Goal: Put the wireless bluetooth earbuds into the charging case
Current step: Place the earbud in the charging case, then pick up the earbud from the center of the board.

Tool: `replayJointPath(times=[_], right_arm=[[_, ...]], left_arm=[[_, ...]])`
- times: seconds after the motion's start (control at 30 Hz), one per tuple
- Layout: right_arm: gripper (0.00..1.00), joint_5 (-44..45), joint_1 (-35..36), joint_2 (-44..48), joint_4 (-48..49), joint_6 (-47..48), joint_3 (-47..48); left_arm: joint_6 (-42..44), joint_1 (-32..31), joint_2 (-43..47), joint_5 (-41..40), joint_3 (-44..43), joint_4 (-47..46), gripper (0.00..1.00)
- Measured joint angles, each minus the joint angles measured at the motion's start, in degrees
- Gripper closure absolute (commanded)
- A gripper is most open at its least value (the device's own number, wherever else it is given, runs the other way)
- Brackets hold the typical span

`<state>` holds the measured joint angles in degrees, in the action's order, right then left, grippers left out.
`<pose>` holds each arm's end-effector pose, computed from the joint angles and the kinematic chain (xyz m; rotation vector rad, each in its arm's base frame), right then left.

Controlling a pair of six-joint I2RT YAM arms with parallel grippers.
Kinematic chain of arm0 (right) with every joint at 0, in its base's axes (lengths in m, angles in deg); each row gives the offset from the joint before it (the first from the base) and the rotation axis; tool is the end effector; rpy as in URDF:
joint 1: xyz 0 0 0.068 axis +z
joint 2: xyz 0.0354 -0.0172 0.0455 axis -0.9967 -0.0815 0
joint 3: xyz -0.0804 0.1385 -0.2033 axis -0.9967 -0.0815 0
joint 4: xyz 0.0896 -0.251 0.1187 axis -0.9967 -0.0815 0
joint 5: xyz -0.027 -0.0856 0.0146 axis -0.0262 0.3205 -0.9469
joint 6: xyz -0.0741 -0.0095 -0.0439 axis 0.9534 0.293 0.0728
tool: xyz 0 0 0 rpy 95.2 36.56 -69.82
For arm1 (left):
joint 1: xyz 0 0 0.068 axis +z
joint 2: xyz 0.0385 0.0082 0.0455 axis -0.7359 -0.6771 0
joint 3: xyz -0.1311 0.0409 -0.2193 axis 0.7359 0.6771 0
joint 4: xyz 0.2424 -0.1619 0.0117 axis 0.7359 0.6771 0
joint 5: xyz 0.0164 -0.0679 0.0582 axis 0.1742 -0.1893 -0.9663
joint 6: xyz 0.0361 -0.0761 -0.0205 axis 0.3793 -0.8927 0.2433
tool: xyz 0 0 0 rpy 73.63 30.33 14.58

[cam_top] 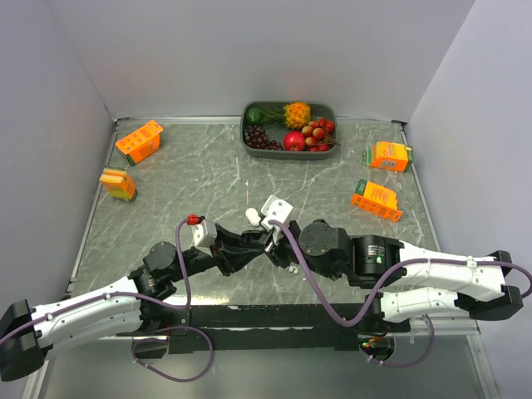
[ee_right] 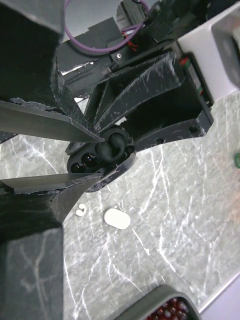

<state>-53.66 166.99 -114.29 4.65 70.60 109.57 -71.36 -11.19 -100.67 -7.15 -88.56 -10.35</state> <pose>0.0730 0.2898 0.3795 -1.0140 1.6267 0.6035 0.1174 -0.2224 0.2568 0.6835 1.2915 -1.2459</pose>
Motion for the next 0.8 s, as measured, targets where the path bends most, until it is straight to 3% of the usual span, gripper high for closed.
replayJointPath(times=[0.17,0.37,0.43,0.63,0.8], right_arm=[[0.65,-1.5,-0.6,-0.1,-0.5,-0.9,0.0],[0.58,-2.1,-3.1,1.9,-0.9,-2.8,-0.4],[0.55,-3.6,-7.2,5.1,-1.0,-4.6,-2.0],[0.58,-13.9,-29.4,12.9,-1.7,-12.0,-10.2],[0.59,-22.3,-32.6,3.4,-0.7,-14.8,-15.5]], left_arm=[[0.0,0.0,0.0,0.8,0.0,-0.6,0.99],[0.0,0.0,1.2,0.2,0.1,0.4,0.99],[0.1,0.0,2.8,-0.9,0.4,0.8,0.99],[0.1,0.0,8.7,-4.3,2.9,2.6,0.99],[-0.1,0.0,11.7,-5.8,3.9,5.2,0.99]])
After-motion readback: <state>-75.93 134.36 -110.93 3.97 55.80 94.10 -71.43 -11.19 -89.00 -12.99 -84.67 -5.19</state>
